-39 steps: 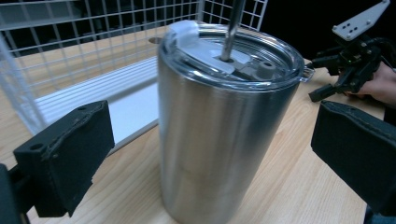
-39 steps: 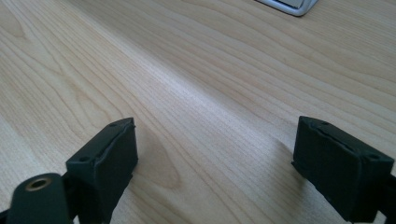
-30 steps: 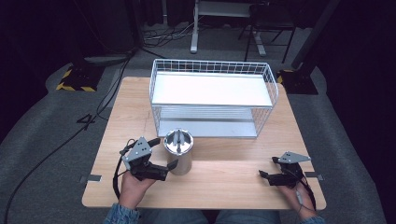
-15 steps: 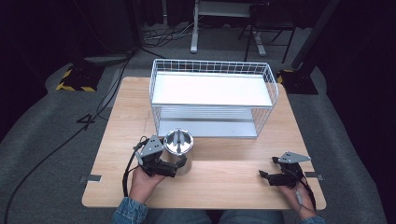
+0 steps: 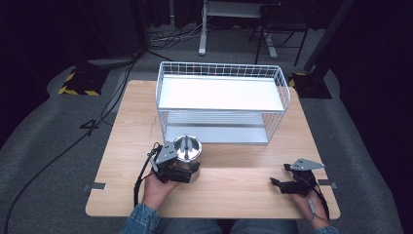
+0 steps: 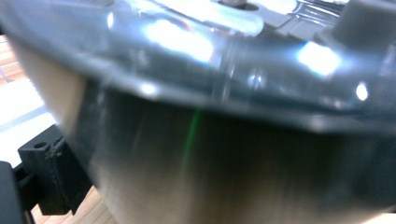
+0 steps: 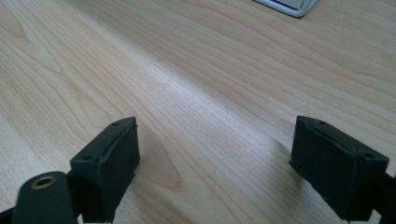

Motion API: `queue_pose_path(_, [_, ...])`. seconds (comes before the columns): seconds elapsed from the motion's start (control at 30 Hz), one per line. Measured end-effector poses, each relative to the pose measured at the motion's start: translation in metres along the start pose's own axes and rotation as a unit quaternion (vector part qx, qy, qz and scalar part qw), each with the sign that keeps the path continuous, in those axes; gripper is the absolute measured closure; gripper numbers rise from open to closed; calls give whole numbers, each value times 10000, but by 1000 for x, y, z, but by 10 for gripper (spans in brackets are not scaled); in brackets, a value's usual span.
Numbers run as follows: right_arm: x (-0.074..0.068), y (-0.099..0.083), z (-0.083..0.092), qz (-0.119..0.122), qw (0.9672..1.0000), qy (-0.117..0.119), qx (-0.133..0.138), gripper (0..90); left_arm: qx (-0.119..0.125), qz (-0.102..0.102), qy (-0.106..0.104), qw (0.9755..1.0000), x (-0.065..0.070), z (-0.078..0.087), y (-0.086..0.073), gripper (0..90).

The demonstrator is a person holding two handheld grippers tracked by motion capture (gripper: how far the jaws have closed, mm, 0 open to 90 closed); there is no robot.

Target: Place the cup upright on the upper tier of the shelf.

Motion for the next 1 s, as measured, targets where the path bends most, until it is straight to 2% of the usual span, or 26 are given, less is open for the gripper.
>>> queue_pose_path(0.17, [0,0,0,-9,10000,-25,15,169,92,38,37,9999,1,0,-2,20])
queue_pose_path(0.4, [0,0,0,11,10000,0,32,186,103,-24,59,9999,1,0,-2,26])
queue_pose_path(0.73, [0,0,1,29,10000,20,37,193,71,52,3,10000,0,2,-1,30])
queue_pose_path(1.0, [-1,0,1,38,10000,36,36,198,41,55,53,10000,-4,11,9,33])
Point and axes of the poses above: each handheld gripper's, and its own axes: z roughly backward along the jaws, y roughly out of its top, x roughly to its right, the point moved 4 cm from there along -z, roughly forward along the jaws, and after that the axes turned 5 degrees about y, right-handed, at the moved point
